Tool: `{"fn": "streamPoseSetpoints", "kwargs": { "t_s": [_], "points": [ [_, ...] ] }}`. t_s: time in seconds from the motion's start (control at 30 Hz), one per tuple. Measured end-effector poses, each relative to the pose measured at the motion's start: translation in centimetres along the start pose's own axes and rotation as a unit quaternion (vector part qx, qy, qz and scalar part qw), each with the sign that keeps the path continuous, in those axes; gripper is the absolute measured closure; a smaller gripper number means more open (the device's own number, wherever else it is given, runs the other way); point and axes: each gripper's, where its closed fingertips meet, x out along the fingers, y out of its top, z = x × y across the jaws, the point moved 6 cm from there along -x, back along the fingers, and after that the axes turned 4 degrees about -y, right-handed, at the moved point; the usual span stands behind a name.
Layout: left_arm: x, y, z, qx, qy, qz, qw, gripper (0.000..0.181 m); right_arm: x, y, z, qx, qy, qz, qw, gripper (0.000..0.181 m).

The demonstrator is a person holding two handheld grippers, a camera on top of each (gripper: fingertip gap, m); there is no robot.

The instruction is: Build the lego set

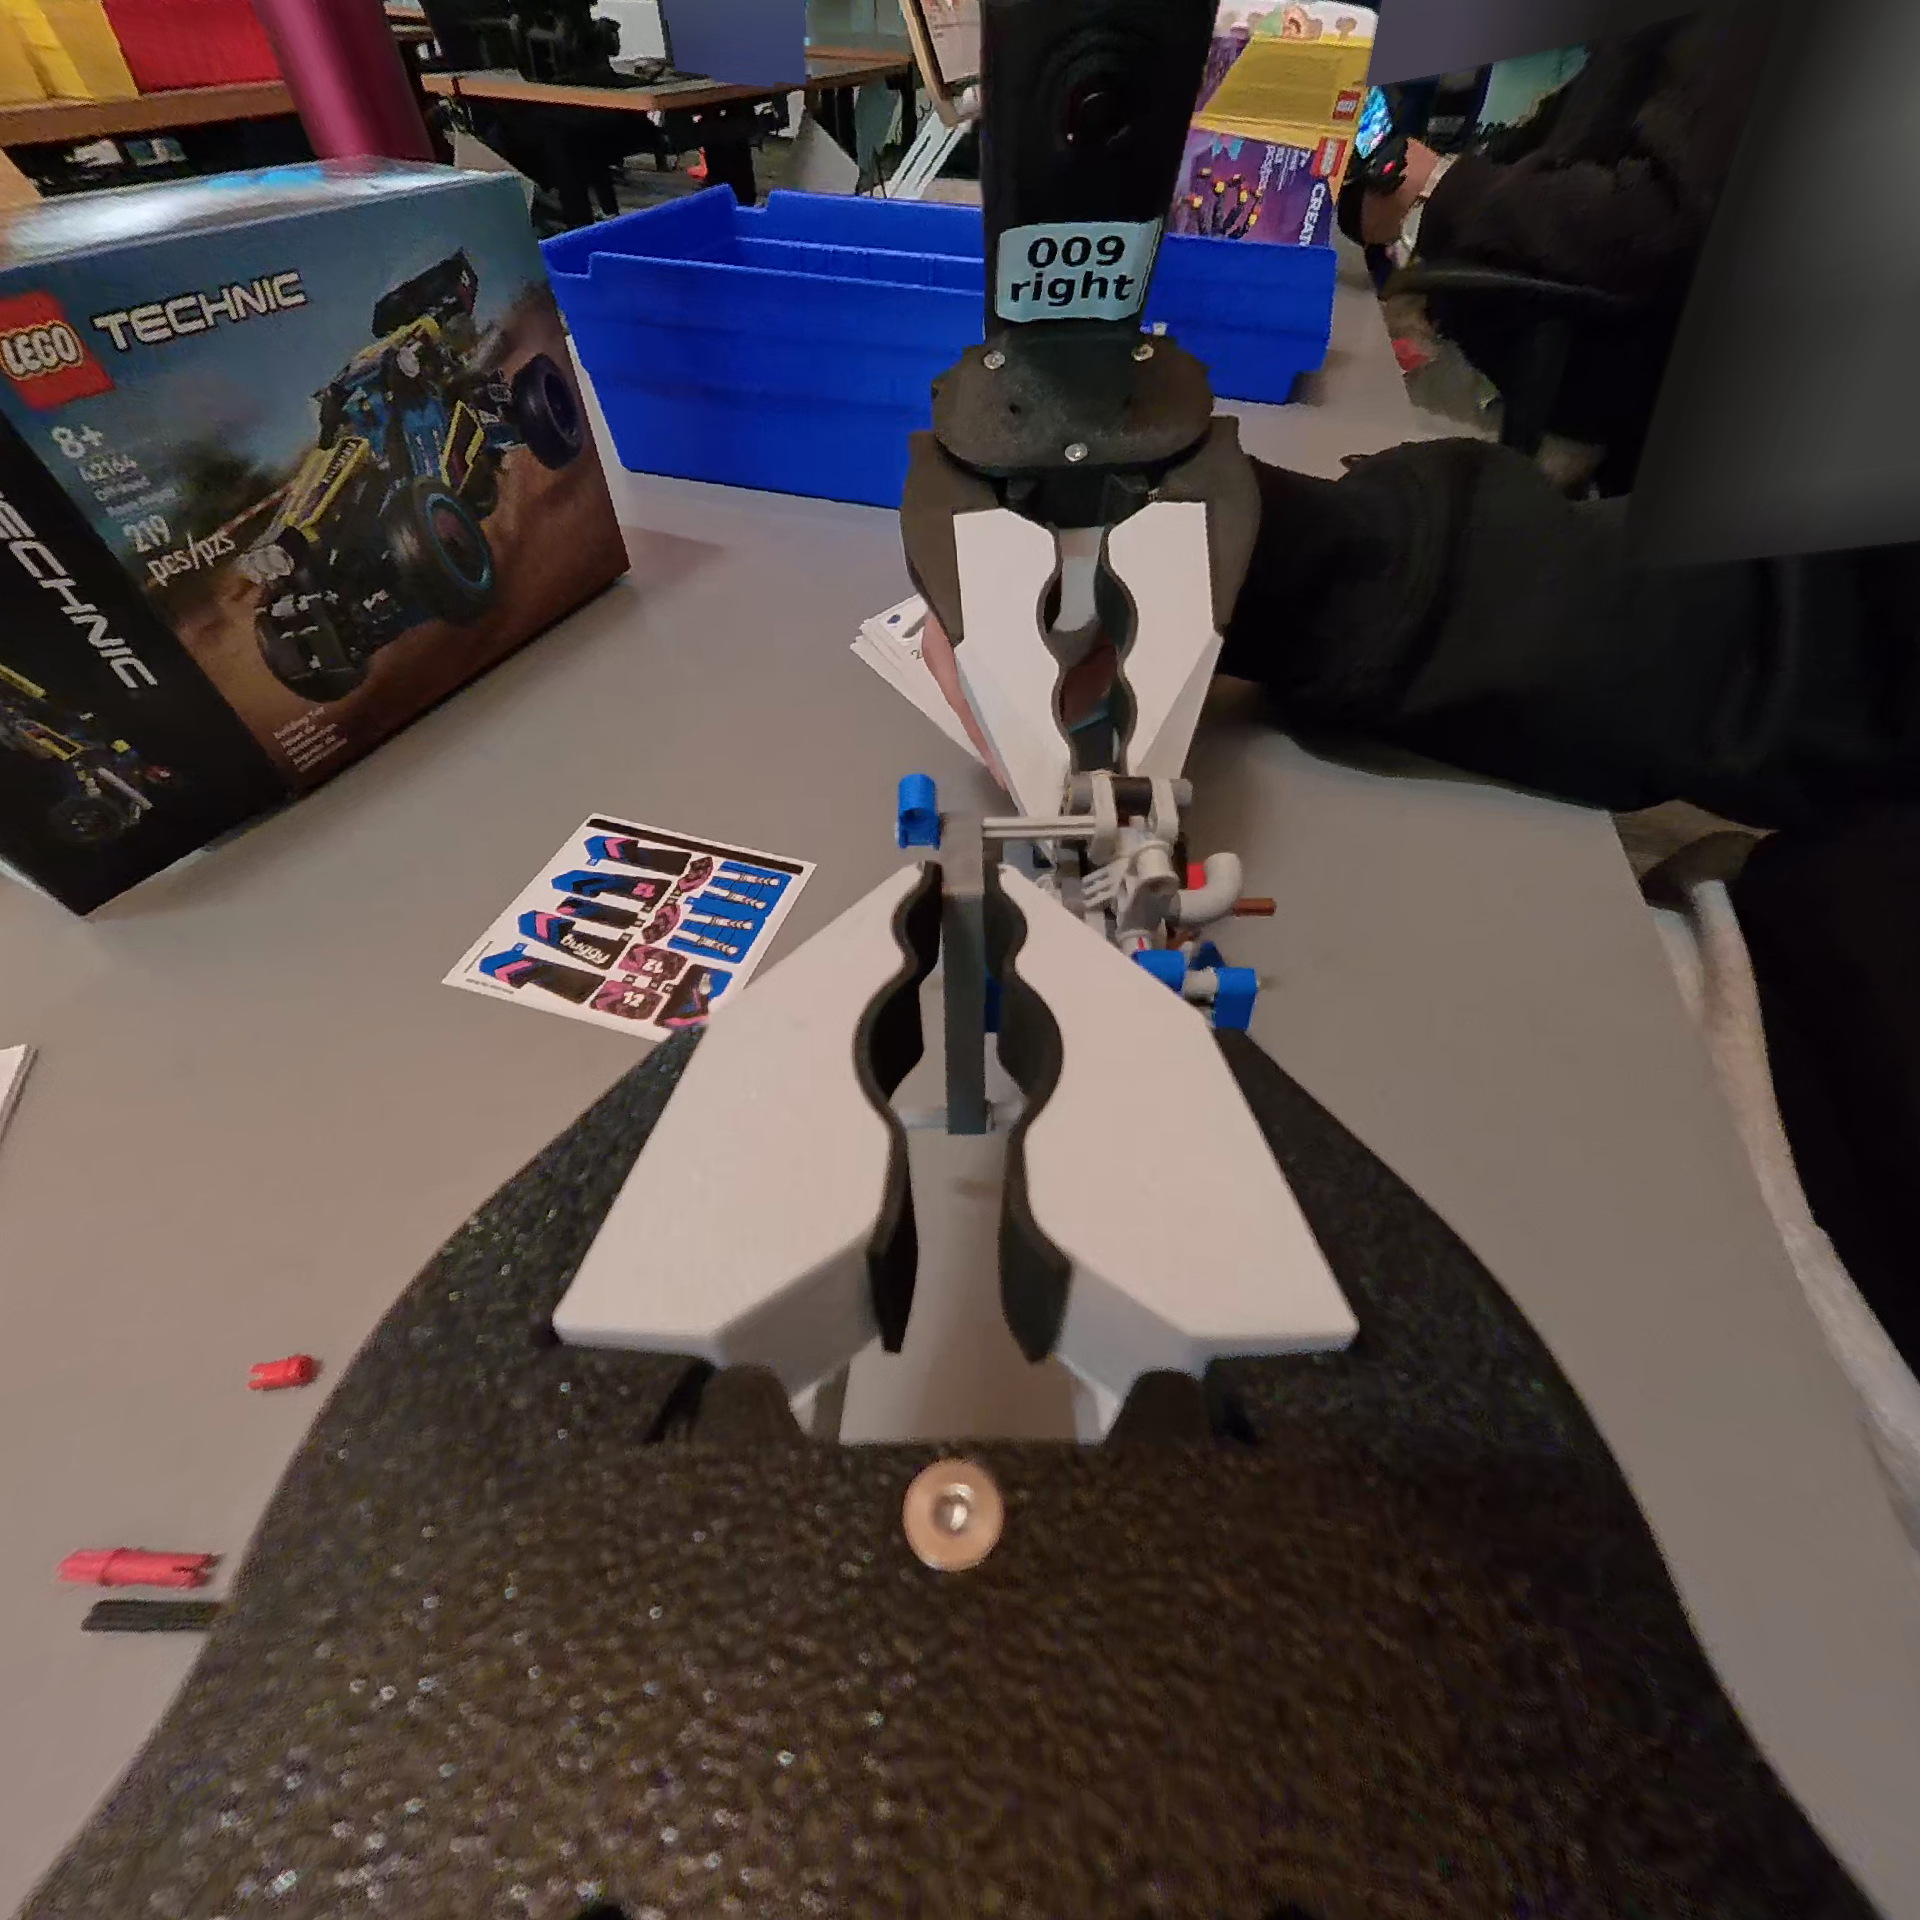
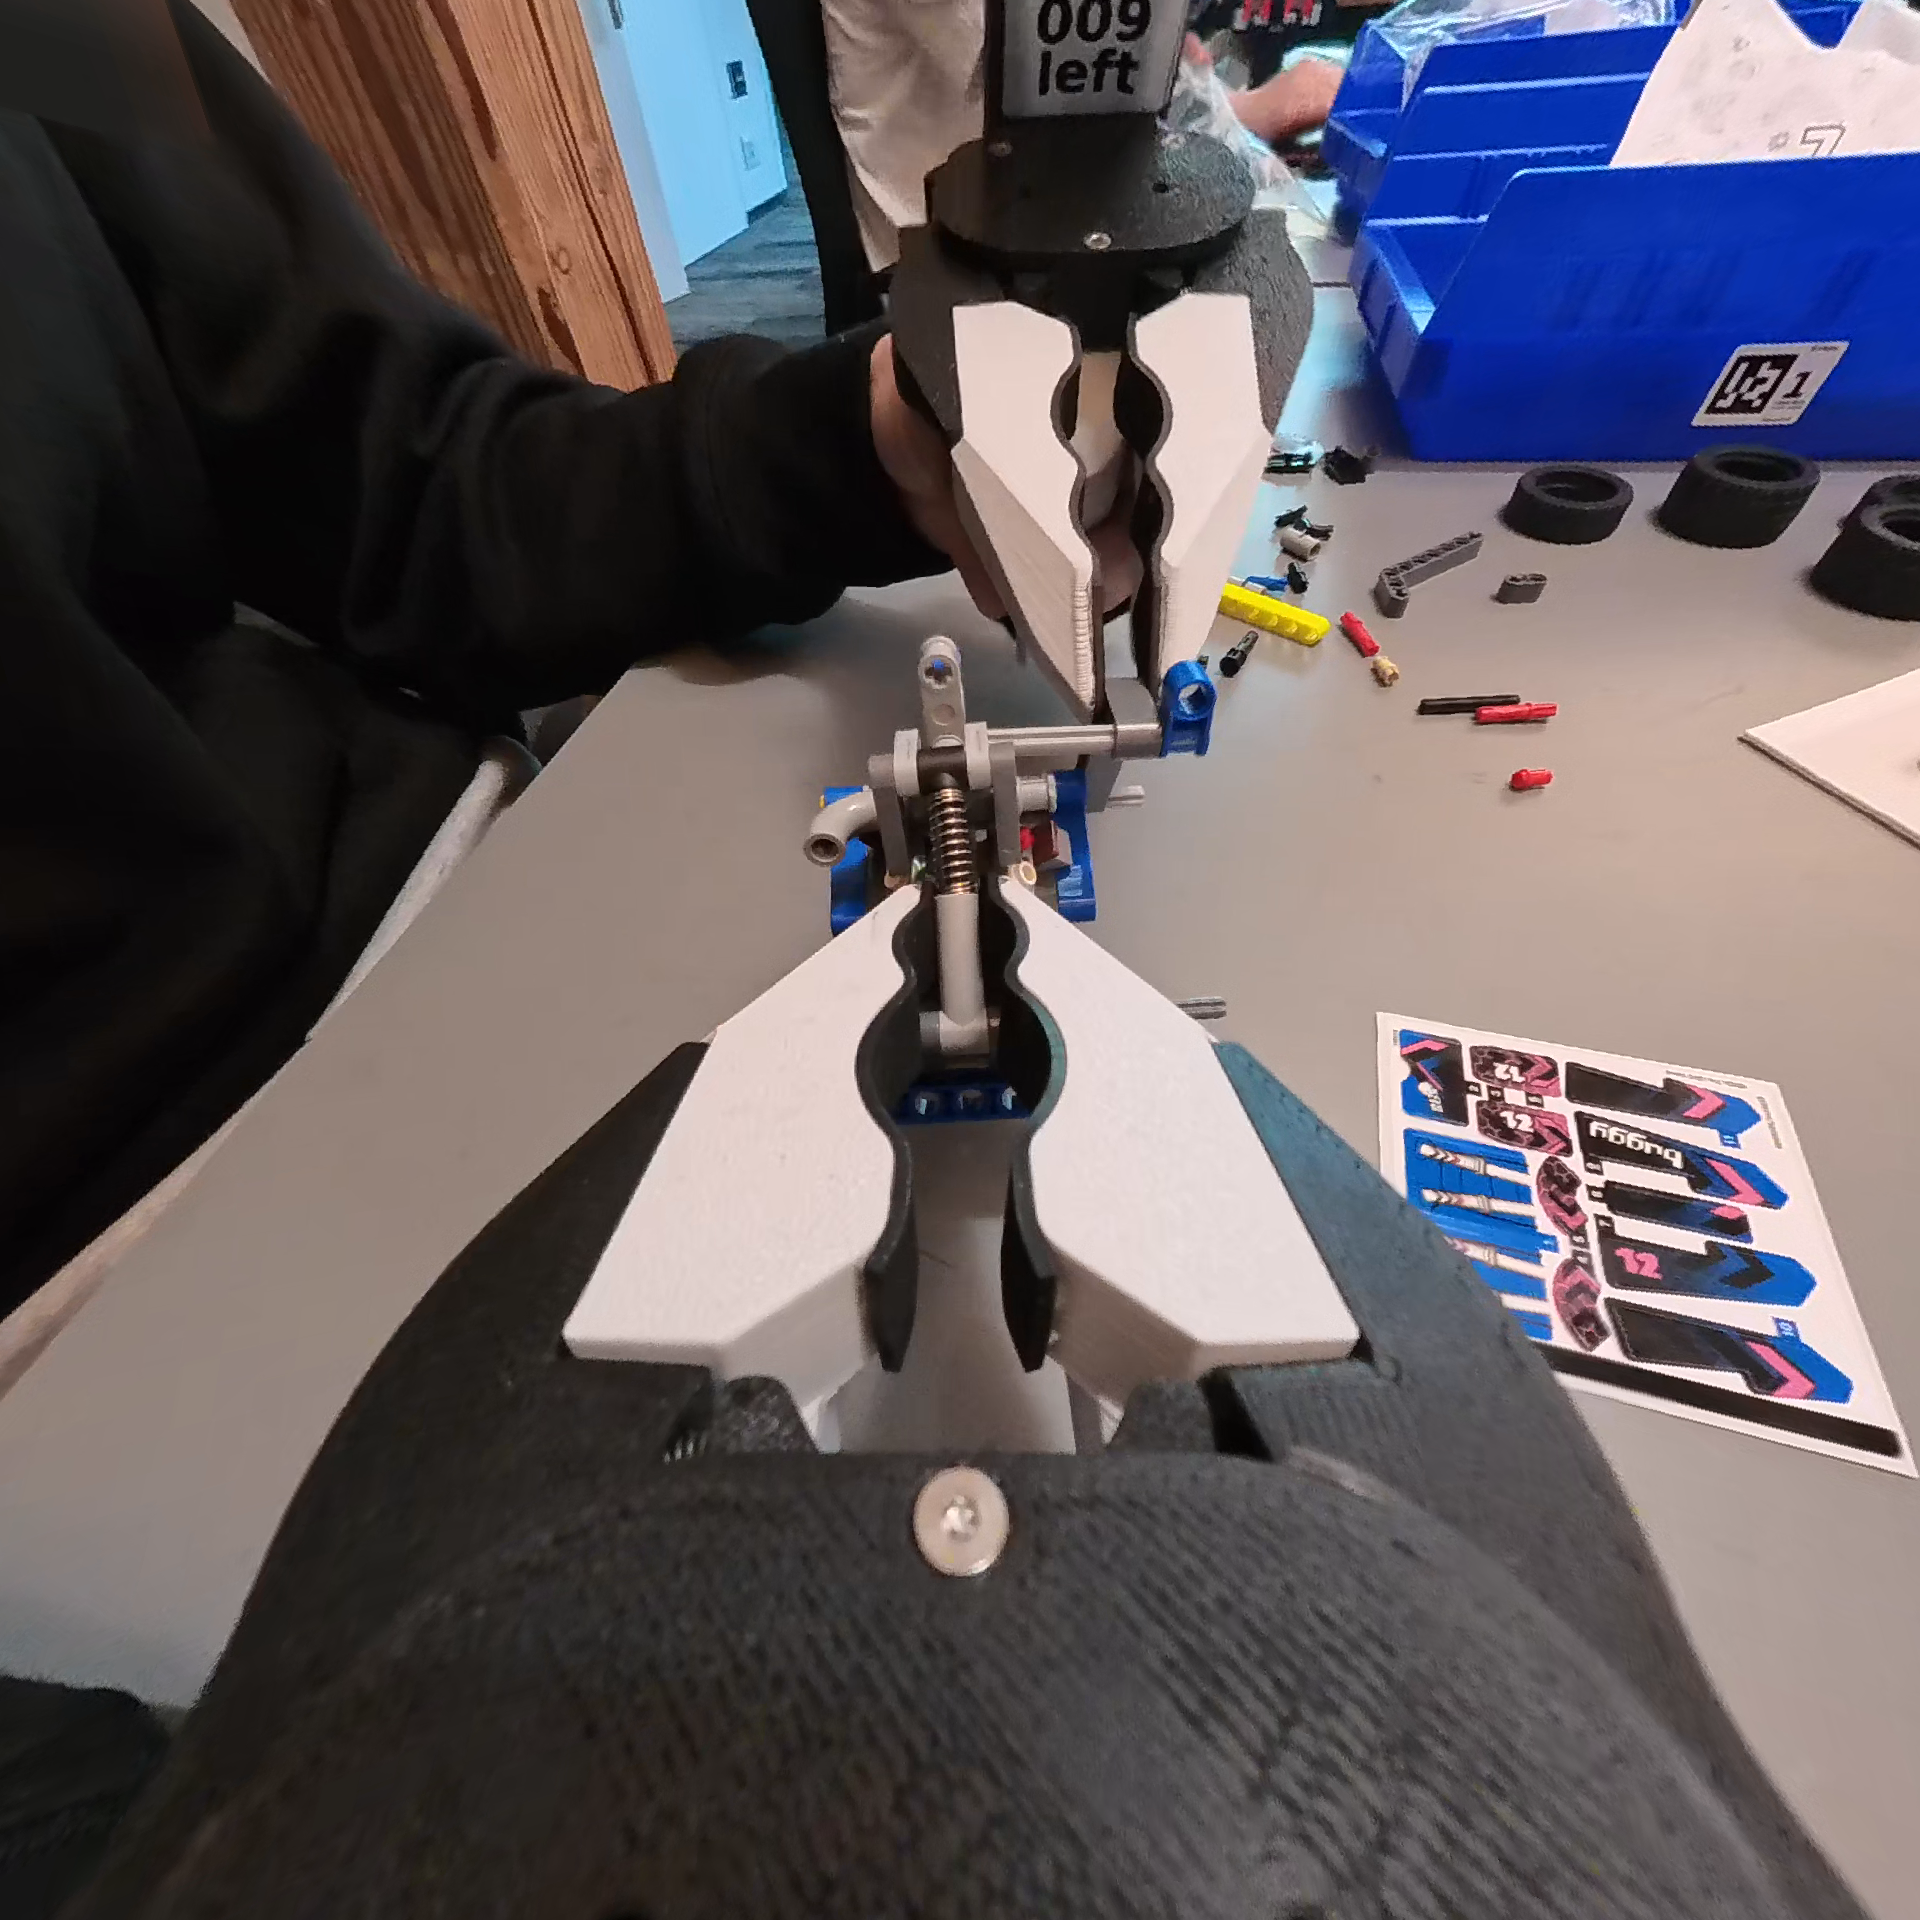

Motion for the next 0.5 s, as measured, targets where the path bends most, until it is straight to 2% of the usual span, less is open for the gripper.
{"fn": "streamPoseSetpoints", "kwargs": {
  "t_s": [0.1, 0.27, 0.4, 0.5],
  "points": [
    [0.0, -0.2, 0.1, 0.017, 0.003, -0.014, 1.0, 0.176, 0.2, -0.2, 0.0, -0.003, -0.003, -0.012, 1.0, 0.175],
    [0.3, -0.9, -0.1, -0.046, -0.015, -0.033, 0.998, 0.177, 0.5, -0.6, 0.1, -0.014, -0.013, -0.035, 0.999, 0.175],
    [0.4, -1.5, -0.3, -0.05, -0.009, -0.049, 0.998, 0.176, 0.8, -0.9, 0.2, -0.025, -0.026, -0.058, 0.998, 0.175],
    [0.5, -1.8, -0.3, -0.017, 0.009, -0.072, 0.997, 0.177, 1.0, -1.3, 0.3, -0.031, -0.032, -0.078, 0.996, 0.175]
  ]
}}
